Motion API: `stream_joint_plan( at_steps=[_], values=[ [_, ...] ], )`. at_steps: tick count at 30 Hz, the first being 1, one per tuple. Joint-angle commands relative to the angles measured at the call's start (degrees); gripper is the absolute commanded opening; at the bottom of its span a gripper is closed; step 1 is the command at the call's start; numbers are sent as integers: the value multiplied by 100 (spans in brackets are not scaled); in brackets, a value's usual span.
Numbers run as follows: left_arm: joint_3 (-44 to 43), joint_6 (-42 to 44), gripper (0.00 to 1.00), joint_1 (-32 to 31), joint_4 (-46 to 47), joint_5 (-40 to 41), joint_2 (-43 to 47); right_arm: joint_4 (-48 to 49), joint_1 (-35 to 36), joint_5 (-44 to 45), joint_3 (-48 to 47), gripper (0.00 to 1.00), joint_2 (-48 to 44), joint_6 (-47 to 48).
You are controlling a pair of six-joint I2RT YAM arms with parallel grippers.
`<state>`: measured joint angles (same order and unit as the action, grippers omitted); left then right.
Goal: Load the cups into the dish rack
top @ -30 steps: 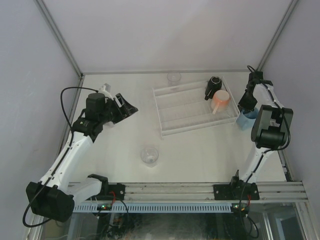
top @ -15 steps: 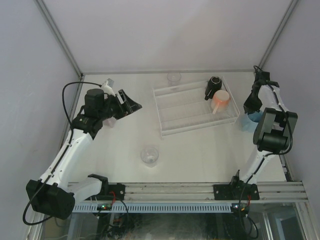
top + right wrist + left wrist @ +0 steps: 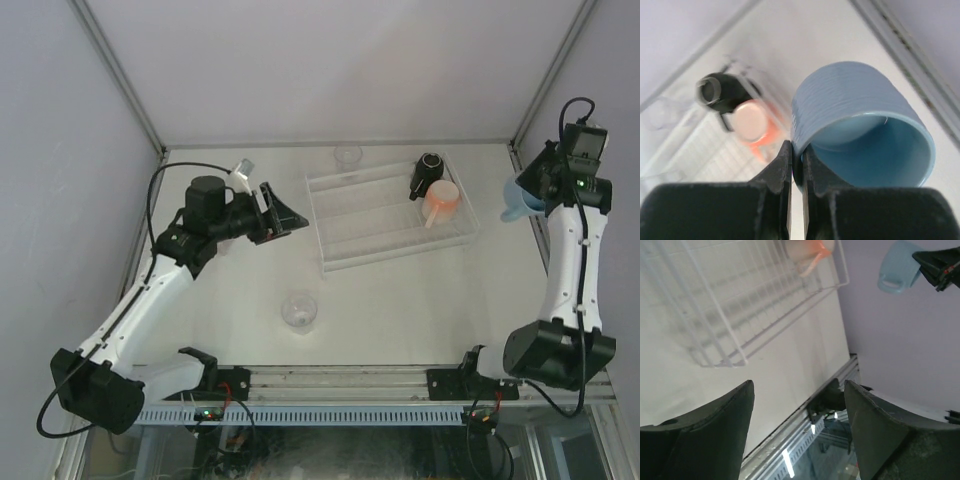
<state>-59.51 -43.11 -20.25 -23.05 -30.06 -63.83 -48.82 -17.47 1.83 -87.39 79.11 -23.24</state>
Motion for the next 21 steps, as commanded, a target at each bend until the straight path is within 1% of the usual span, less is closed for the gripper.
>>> stream_joint_plan(
  at_steps=[1,4,6,10,13,17,21],
  values=[
    [-307,-894,78,-295,1244,-582,-15,1506,306,-1346,-114,0,-823,-274],
    [-337,-1336,80,-434,1942,-862,-185,2279,718,-1921,173,0,-1327,-502],
    [-378,-1566,81,-492,2404,-1026,-341,2768,953,-2348,423,0,-1561,-811],
    [-538,-1685,82,-550,2949,-1188,-674,3522,1360,-2928,778,0,-1768,-1576],
    [-632,-2019,82,-586,3480,-1377,-949,4059,1803,-3204,1044,0,-1847,-2006],
    [-827,-2519,83,-720,4000,-1555,-1302,4882,2408,-3207,1478,0,-1921,-2610],
    [-893,-2913,82,-1033,4539,-1585,-1533,5663,2936,-3053,1839,0,-1872,-3163]
  ],
)
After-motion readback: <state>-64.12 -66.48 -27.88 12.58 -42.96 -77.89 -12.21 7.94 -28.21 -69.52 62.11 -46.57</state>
